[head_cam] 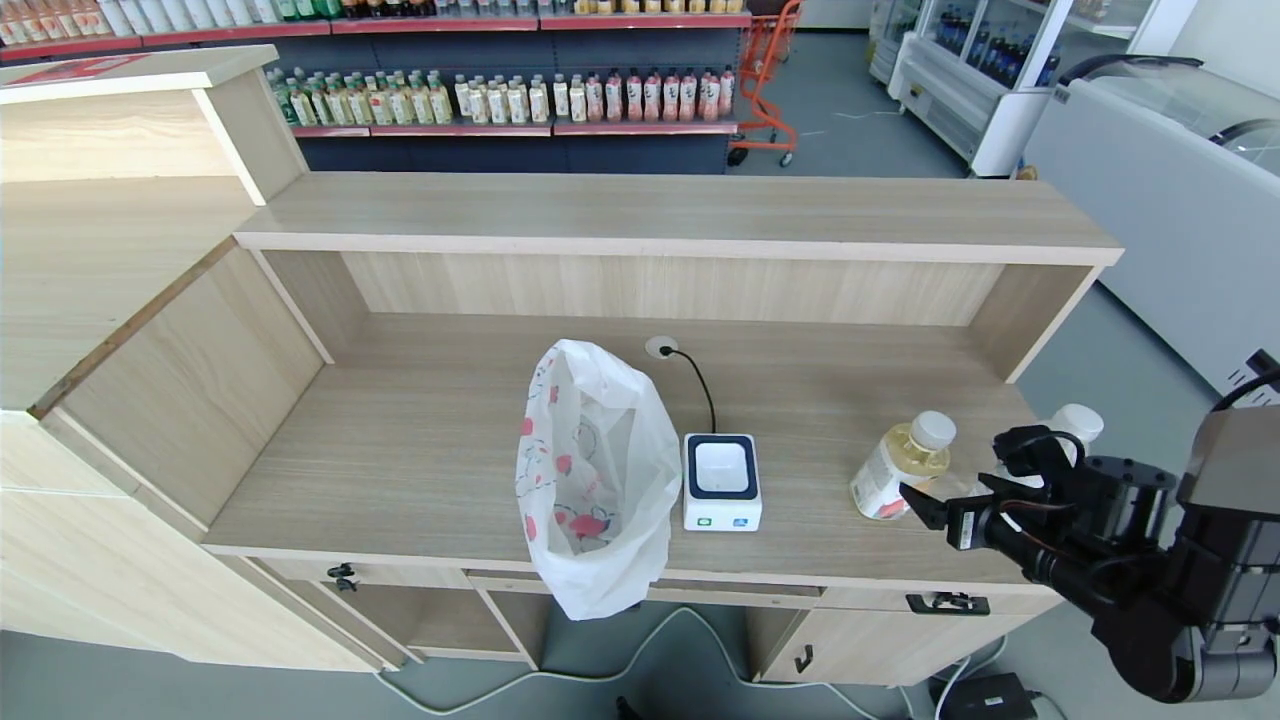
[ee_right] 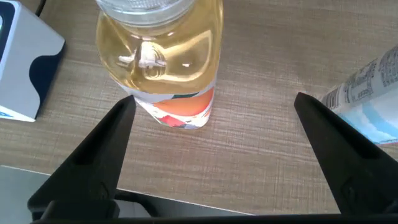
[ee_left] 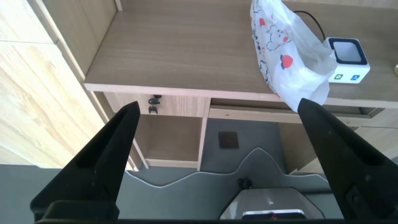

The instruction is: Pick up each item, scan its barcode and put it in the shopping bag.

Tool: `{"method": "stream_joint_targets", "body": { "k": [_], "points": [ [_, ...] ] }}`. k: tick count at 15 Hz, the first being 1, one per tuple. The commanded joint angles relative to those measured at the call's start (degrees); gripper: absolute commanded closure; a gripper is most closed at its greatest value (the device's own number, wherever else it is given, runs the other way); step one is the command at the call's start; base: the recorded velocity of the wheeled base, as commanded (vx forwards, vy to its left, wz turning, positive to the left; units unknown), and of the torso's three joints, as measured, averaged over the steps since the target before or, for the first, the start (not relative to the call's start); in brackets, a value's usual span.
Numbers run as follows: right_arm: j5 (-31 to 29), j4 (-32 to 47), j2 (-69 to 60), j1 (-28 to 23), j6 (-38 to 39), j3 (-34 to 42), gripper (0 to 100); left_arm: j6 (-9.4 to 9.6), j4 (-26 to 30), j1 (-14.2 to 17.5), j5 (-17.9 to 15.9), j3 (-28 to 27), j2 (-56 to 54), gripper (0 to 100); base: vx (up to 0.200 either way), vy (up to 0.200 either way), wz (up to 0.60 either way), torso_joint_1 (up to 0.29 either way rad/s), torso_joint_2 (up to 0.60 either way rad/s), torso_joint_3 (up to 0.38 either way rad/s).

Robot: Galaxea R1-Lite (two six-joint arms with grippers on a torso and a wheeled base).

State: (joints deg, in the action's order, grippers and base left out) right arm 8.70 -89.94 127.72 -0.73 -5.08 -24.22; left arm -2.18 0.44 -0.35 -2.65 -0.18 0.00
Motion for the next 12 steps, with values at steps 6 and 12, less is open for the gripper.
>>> {"method": "stream_joint_targets", "body": {
  "k": [6, 12],
  "points": [
    [0.08, -0.06, 5.08, 3.37, 2.01, -7.51, 0, -0.02, 0.0, 0.0, 0.01, 0.01, 0.0, 0, 0.0, 0.0, 0.0, 0.0, 0.0, 0.0],
    [0.17, -0.06, 9.83, 4.42, 1.83, -14.71, 0, -0.02, 0.0, 0.0, 0.01, 0.01, 0.0, 0, 0.0, 0.0, 0.0, 0.0, 0.0, 0.0]
  ]
}}
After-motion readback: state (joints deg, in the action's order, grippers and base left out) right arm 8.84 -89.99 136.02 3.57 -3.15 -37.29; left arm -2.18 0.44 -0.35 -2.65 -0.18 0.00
